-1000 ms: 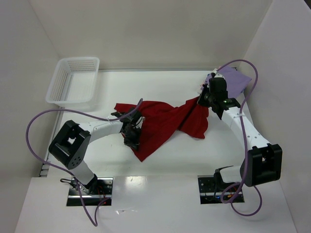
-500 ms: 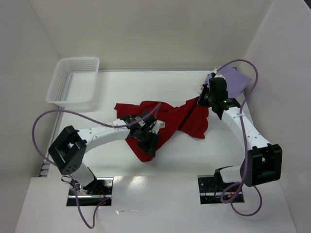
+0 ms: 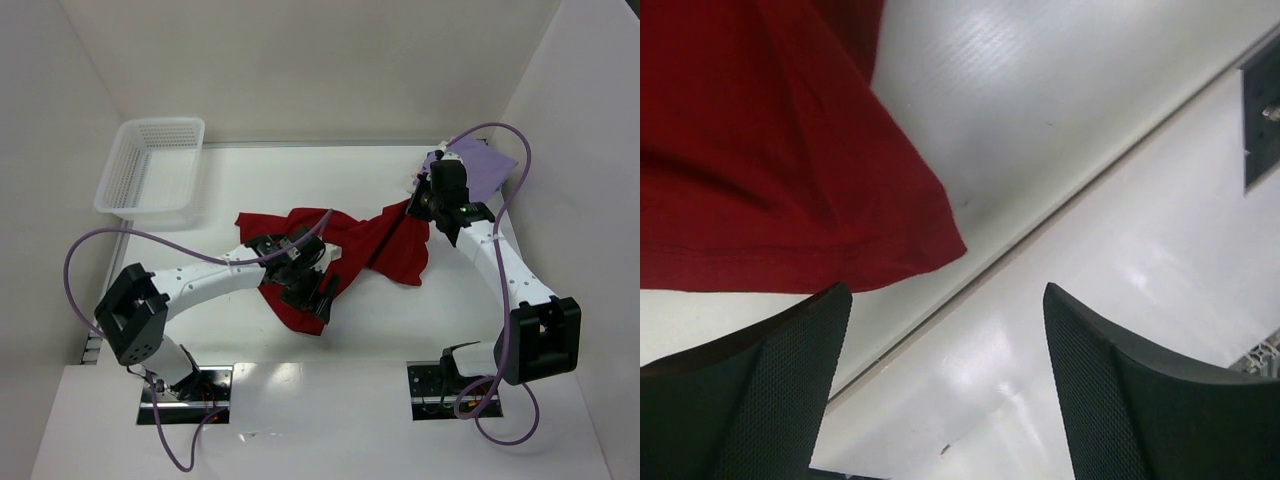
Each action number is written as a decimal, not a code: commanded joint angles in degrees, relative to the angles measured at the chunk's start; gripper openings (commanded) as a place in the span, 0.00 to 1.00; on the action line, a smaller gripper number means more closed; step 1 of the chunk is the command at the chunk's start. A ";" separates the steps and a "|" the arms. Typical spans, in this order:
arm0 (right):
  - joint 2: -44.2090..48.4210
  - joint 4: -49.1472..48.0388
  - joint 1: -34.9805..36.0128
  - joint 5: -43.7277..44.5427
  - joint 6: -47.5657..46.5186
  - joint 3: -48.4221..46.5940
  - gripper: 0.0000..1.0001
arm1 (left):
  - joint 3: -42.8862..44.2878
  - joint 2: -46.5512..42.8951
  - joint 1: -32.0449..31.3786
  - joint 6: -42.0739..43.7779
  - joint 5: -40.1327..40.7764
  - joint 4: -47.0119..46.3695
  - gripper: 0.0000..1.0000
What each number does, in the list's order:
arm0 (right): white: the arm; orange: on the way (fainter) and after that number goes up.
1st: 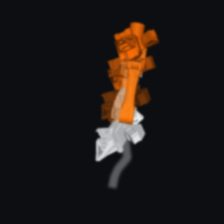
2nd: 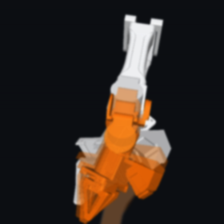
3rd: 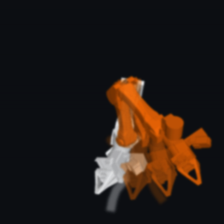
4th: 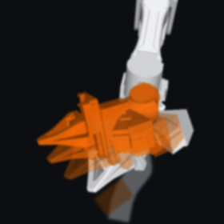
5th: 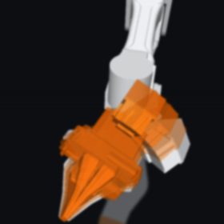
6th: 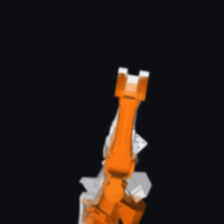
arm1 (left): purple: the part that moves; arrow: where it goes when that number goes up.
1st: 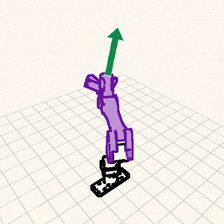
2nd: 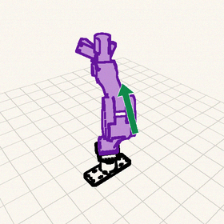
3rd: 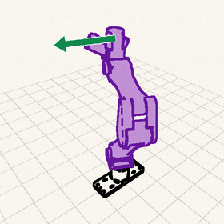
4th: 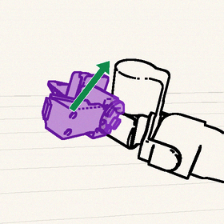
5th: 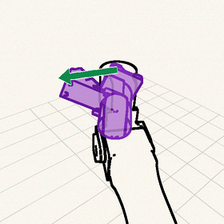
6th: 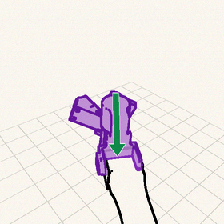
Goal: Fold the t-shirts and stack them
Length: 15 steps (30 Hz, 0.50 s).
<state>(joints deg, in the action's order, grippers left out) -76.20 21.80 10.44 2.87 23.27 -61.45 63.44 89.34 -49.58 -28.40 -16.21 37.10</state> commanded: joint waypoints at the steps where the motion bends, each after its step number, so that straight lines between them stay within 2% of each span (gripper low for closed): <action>1: 2.11 -3.08 -0.42 1.43 -0.50 0.19 0.00 | 0.90 0.04 0.10 -2.44 3.81 0.87 0.85; 7: 2.11 -3.08 -0.42 1.43 -1.03 0.19 0.01 | -1.30 4.52 0.10 -2.45 3.81 0.34 0.80; 15: 2.11 -3.08 -0.42 1.43 -1.03 0.72 0.01 | -2.44 6.72 0.10 -2.97 3.81 -0.72 0.70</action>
<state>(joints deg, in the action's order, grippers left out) -76.20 21.78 10.44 2.94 22.85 -61.32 61.36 95.24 -49.58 -30.44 -12.60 37.04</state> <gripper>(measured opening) 0.012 0.705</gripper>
